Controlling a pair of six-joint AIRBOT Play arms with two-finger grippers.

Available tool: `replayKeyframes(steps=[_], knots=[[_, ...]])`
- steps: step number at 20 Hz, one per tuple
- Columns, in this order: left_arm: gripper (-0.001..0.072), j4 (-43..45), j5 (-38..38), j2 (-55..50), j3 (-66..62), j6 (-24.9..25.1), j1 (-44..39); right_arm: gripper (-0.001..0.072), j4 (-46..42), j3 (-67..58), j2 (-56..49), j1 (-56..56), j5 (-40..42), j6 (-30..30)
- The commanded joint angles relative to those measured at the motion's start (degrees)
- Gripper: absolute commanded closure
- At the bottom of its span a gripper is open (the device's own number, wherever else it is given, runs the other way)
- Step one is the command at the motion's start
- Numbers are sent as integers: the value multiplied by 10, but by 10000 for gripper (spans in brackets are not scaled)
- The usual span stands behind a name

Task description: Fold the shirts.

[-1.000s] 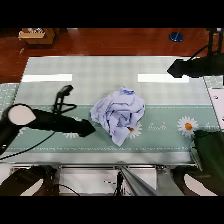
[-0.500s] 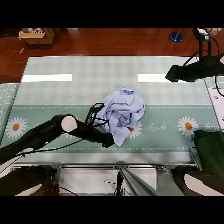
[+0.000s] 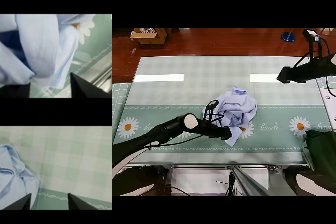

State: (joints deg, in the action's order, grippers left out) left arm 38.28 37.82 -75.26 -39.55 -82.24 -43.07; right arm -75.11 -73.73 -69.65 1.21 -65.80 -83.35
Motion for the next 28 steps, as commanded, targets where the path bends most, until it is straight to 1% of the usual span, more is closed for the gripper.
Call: replayKeyframes(steps=[1,2,3,5,8,9,10,11,13,14,16,19,20,25,28], knots=[[389,-13,23,-14,-9,39,-3,173,0,0,0,0,9,1],[566,-13,47,-15,-9,56,-3,173,0,0,0,0,13,1],[675,-13,69,-15,-9,71,-3,173,0,0,0,0,16,0],[684,-13,103,-14,-9,81,-3,173,0,0,-1,0,20,0],[685,-13,120,-14,-9,81,-3,172,11,0,-17,0,22,1],[685,-13,120,-12,-9,81,-3,157,38,-1,-31,0,20,2],[685,-13,123,-12,-9,81,-3,155,79,0,-48,0,17,17],[685,-13,126,-12,-9,81,-3,111,129,0,-69,0,14,34],[685,-13,136,-12,-9,81,-3,110,226,0,-111,0,9,66],[685,-13,140,-12,-9,81,-3,108,259,0,-130,0,7,76],[685,-13,144,-12,-9,81,-3,108,298,0,-165,0,-6,87],[685,-13,143,-12,-9,81,-3,108,308,0,-206,12,-49,116],[685,-13,143,-12,-9,81,-3,108,302,-1,-216,19,-53,122],[685,-13,143,-12,-9,81,-3,116,276,0,-249,68,-12,128],[685,-13,143,-12,-9,81,-3,117,274,0,-263,88,-4,128]])
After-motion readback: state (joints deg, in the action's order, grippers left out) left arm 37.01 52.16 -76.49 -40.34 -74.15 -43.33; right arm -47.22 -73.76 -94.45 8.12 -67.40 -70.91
